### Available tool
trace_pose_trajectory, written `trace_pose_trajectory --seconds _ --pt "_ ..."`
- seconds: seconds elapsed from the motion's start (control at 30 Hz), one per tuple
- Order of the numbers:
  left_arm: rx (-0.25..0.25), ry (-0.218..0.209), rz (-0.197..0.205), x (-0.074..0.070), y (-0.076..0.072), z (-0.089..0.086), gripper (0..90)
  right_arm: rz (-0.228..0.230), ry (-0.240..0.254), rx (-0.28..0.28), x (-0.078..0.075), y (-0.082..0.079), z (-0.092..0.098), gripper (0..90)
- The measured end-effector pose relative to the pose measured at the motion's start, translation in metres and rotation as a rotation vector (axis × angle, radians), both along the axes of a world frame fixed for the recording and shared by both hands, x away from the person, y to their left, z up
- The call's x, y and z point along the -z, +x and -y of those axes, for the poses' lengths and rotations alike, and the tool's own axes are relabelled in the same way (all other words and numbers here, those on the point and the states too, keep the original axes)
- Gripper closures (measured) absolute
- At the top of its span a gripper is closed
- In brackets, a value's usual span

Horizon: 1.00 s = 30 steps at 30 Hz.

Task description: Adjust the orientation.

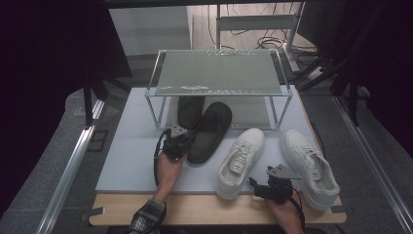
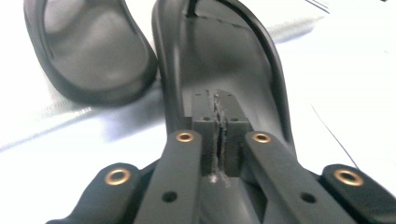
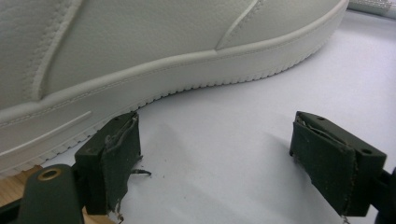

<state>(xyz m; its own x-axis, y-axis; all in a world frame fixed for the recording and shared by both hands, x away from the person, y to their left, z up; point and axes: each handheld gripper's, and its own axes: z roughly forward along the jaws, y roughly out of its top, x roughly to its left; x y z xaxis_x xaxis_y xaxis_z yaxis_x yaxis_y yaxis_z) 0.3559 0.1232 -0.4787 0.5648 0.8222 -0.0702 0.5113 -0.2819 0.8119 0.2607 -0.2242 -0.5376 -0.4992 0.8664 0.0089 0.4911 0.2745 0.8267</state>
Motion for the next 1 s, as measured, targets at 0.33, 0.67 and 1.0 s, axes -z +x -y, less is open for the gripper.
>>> trace_pose_trajectory --seconds 0.33,0.67,1.0 --pt "0.081 -0.017 -0.079 0.014 -0.028 -0.013 89.9 0.000 -0.001 0.000 0.000 0.000 0.000 16.3" --pt "0.070 -0.009 -0.122 0.035 -0.041 -0.022 89.9 0.000 -0.001 0.000 0.000 0.000 0.000 16.3" --pt "0.068 0.002 -0.108 0.036 -0.042 -0.016 89.9 0.000 -0.001 0.001 0.000 0.000 0.000 16.3"
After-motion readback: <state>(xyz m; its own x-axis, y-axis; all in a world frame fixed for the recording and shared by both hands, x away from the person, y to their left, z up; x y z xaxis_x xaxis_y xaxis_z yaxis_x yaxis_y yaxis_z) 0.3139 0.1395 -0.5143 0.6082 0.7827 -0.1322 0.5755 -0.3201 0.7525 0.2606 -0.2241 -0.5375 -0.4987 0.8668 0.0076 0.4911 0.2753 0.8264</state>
